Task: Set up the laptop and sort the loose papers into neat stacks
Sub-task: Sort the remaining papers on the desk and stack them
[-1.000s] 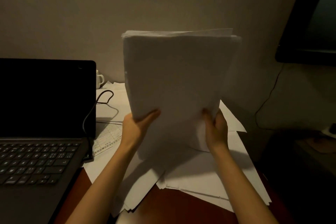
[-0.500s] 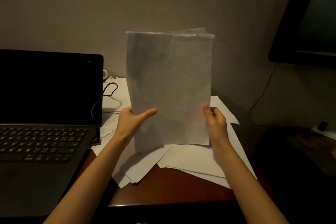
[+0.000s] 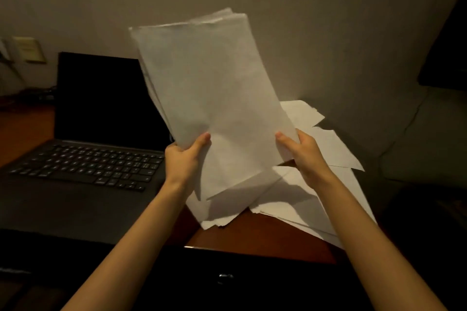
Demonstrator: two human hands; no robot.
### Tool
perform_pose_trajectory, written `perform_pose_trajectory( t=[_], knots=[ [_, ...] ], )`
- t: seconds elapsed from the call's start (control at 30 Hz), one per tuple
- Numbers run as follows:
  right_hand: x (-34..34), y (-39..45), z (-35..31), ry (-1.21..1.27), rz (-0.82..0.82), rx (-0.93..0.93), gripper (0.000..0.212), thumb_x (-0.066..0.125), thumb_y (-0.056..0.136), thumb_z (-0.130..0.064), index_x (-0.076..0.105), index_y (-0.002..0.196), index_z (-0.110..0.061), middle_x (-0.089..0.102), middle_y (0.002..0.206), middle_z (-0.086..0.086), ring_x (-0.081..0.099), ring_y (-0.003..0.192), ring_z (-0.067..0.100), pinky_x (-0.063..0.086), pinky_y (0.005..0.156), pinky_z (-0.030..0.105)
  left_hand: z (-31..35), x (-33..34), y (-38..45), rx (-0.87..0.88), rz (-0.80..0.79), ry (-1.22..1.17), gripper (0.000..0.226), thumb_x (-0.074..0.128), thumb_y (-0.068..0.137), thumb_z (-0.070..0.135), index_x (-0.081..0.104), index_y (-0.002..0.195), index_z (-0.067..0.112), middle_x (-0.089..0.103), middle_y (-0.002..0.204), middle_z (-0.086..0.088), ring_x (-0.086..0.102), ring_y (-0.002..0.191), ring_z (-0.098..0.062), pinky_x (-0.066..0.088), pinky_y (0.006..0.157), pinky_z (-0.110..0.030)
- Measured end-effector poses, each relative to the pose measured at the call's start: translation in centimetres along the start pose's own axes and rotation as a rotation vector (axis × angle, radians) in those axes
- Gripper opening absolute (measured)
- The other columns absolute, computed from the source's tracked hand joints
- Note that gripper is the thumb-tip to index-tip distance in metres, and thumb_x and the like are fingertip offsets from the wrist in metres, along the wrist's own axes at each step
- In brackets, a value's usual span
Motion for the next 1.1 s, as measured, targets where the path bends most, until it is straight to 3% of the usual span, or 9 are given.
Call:
perform_pose_trajectory(
  t=[0.1,0.2,0.37,0.53,0.6,0.7,0.9,1.0,1.1],
  knots=[
    [4.0,-0.2,0.7,0.292,-0.102,0.177,0.02,0.062,0.089,-0.018,0.06,0.109,-0.016,0.068,0.105,0.003,0.066,0.095,0.021,0.058,0.065,0.035,0.6,-3.0,-1.2,-0.052,0.13,-0.181,0.01,0.067,0.085,0.004,0.067,0.089,0.013,0.07,0.09,0.005,0.07,0.083,-0.008,0.056,0.081,-0.024],
    [9.2,-0.9,1.7,0.485,-0.217,0.285,0.031,0.06,0.09,-0.015,0.059,0.121,-0.01,0.068,0.115,0.007,0.064,0.107,0.024,0.059,0.074,0.037,0.8,-6.4,-2.7,-0.056,0.282,-0.14,0.019,0.068,0.085,0.01,0.066,0.103,0.011,0.069,0.098,0.004,0.068,0.091,-0.011,0.055,0.082,-0.025],
    [15.8,-2.3,2.3,0.315,-0.313,0.226,0.022,0.051,0.096,-0.008,0.054,0.117,-0.013,0.066,0.102,0.002,0.064,0.091,0.02,0.057,0.072,0.037,2.4,-12.1,-4.7,0.021,0.526,0.022,0.047,0.063,0.09,0.007,0.045,0.134,0.007,0.058,0.121,-0.002,0.057,0.11,-0.018,0.045,0.092,-0.027],
    [20.9,-2.8,3.1,0.198,-0.38,0.335,0.029,0.055,0.094,-0.008,0.051,0.12,0.003,0.062,0.1,0.012,0.061,0.085,0.025,0.055,0.077,0.044,3.6,-17.0,-5.5,0.189,0.627,0.293,0.096,0.06,0.083,-0.008,-0.003,0.149,0.021,0.01,0.154,-0.008,0.031,0.136,-0.023,0.032,0.112,-0.038],
    [22.4,-2.9,3.4,0.129,-0.436,0.384,0.034,0.057,0.093,-0.009,0.05,0.124,0.005,0.062,0.104,0.014,0.062,0.08,0.025,0.057,0.062,0.035,3.4,-18.3,-5.7,0.205,0.61,0.515,0.102,0.061,0.08,-0.007,-0.009,0.148,0.022,-0.01,0.156,-0.005,0.018,0.142,-0.023,0.011,0.119,-0.048],
    [24.0,-3.3,3.8,-0.012,-0.512,0.412,0.033,0.058,0.093,-0.01,0.053,0.121,0.006,0.063,0.1,0.012,0.062,0.071,0.019,0.051,0.047,0.023,2.3,-19.7,-5.9,0.175,0.574,0.837,0.089,0.061,0.08,0.0,0.007,0.148,0.018,-0.015,0.156,-0.01,-0.011,0.145,-0.025,-0.02,0.111,-0.043],
    [24.2,-4.3,3.3,0.051,-0.529,0.467,0.027,0.054,0.096,-0.013,0.053,0.117,0.004,0.062,0.101,0.013,0.062,0.079,0.018,0.057,0.05,0.026,1.6,-21.0,-5.0,0.094,0.517,0.996,0.062,0.06,0.084,0.01,0.034,0.14,0.015,-0.002,0.158,-0.013,-0.016,0.145,-0.027,-0.021,0.11,-0.051],
    [22.3,-4.9,2.9,0.111,-0.559,0.525,0.026,0.047,0.099,-0.012,0.048,0.118,0.006,0.058,0.108,0.025,0.063,0.08,0.027,0.059,0.058,0.031,3.8,-18.7,-6.0,0.455,0.44,1.009,0.049,0.061,0.082,0.015,0.049,0.13,0.015,0.021,0.154,-0.012,0.001,0.146,-0.025,-0.027,0.109,-0.039],
    [18.9,-4.9,2.7,0.177,-0.479,0.525,0.026,0.042,0.099,-0.004,0.042,0.121,0.008,0.057,0.111,0.034,0.065,0.08,0.031,0.059,0.06,0.03,4.2,-14.2,-7.6,0.751,0.076,1.059,0.04,0.051,0.085,0.039,0.062,0.116,0.017,0.049,0.139,-0.008,0.034,0.136,-0.021,-0.016,0.117,-0.041]
  ],
)
Point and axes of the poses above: each hand's wrist, its own y-axis towards the middle knuckle, its own x-axis out of the palm, z = x × y, the point moved 5 cm from there along y, towards the middle knuckle
